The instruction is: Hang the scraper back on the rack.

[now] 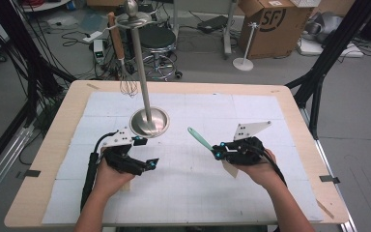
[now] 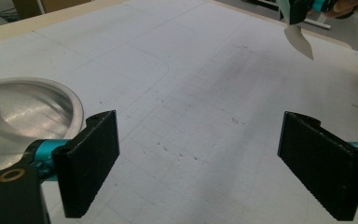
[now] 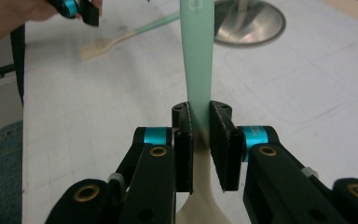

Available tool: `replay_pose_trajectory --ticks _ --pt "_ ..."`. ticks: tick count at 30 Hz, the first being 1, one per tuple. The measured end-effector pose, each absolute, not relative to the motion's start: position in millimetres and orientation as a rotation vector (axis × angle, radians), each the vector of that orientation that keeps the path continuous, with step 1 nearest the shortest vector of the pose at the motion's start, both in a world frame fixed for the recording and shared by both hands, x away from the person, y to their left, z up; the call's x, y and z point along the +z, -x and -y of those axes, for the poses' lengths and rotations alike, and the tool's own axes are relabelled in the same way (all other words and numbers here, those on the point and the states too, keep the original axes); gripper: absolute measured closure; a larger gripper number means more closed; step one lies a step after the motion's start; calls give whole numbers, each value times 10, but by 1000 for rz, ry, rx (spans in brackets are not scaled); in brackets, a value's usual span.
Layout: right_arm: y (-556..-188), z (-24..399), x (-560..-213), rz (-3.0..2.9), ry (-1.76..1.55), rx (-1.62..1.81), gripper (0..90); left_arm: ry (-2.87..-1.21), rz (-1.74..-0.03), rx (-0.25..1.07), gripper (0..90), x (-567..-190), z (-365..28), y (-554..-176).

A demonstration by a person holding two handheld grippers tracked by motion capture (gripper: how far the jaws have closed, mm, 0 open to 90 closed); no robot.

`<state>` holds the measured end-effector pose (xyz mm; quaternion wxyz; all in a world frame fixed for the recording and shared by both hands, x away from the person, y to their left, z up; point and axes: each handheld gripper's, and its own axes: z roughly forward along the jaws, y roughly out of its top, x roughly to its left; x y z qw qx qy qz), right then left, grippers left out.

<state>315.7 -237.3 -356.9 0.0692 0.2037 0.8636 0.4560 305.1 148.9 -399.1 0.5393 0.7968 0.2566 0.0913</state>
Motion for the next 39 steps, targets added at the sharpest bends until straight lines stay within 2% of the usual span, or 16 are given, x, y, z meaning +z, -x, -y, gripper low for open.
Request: replay_pose_trajectory --ticks 10,27,39 --pt "-3290 2302 -3246 -2542 -572 1473 803 -1884 -607 219 132 -3969 -1500 -3035" --pt "-3550 2168 -2983 -2533 -456 1546 803 -1883 -601 219 132 -3960 -1518 -3034" --pt "-3775 1982 -2653 -2536 -281 1605 803 -1881 -602 218 132 -3963 -1529 -3035"
